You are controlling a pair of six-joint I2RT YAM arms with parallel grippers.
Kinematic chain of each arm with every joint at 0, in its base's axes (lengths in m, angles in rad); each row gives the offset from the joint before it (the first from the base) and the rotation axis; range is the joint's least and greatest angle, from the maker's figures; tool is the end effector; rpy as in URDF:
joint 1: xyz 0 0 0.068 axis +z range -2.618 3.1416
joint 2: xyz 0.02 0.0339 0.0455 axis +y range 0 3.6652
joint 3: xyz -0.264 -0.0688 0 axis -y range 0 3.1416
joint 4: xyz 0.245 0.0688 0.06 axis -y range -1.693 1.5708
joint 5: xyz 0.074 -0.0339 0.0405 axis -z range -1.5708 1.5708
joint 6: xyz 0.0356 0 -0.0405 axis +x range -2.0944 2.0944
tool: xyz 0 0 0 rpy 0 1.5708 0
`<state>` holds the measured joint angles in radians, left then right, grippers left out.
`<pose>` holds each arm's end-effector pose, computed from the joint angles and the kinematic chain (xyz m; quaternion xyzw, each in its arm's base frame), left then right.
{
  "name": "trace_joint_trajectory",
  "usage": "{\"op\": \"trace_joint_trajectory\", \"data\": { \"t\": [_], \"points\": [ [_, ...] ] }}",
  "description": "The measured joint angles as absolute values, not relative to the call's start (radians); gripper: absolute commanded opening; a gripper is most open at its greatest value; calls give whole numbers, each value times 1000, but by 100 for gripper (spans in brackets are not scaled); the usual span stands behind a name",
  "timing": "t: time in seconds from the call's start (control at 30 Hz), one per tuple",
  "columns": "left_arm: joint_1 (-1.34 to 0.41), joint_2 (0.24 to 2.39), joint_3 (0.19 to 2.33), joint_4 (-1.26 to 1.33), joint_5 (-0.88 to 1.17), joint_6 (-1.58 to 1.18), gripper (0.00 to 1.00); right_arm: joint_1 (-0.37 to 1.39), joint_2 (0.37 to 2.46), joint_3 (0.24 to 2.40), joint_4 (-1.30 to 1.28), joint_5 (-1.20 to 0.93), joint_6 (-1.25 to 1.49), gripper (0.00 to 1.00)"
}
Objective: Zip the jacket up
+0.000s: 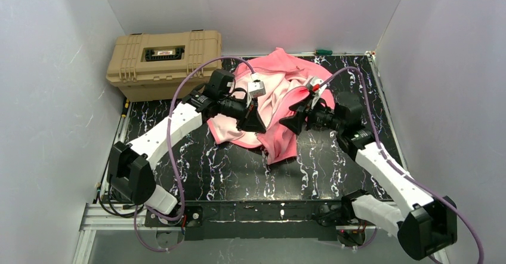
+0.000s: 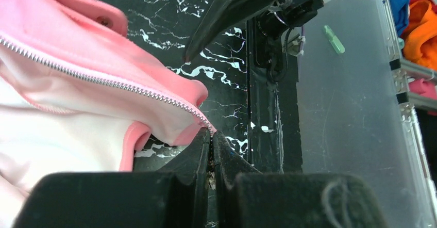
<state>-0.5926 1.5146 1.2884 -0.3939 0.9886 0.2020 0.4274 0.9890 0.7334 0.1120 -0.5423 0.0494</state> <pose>0.2601 -0.2110 0.3262 0.5031 0.6377 -0.4920 0.3133 0.2022 0.1123 0.3152 -0.3090 0.6825 0.3457 0.5650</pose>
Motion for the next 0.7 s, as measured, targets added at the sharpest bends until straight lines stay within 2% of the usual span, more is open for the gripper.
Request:
{"op": "trace_joint_trajectory", "data": {
  "t": [0.2,0.4,0.7],
  "points": [
    [-603,1470,1288,-407,1018,296,0,429,1140,732,351,-794,213,80],
    [-605,1464,1288,-447,1024,361,0,432,1191,662,602,-907,377,79],
    [-608,1440,1296,-535,1039,451,0,432,1165,744,613,-949,338,78]
  ]
}}
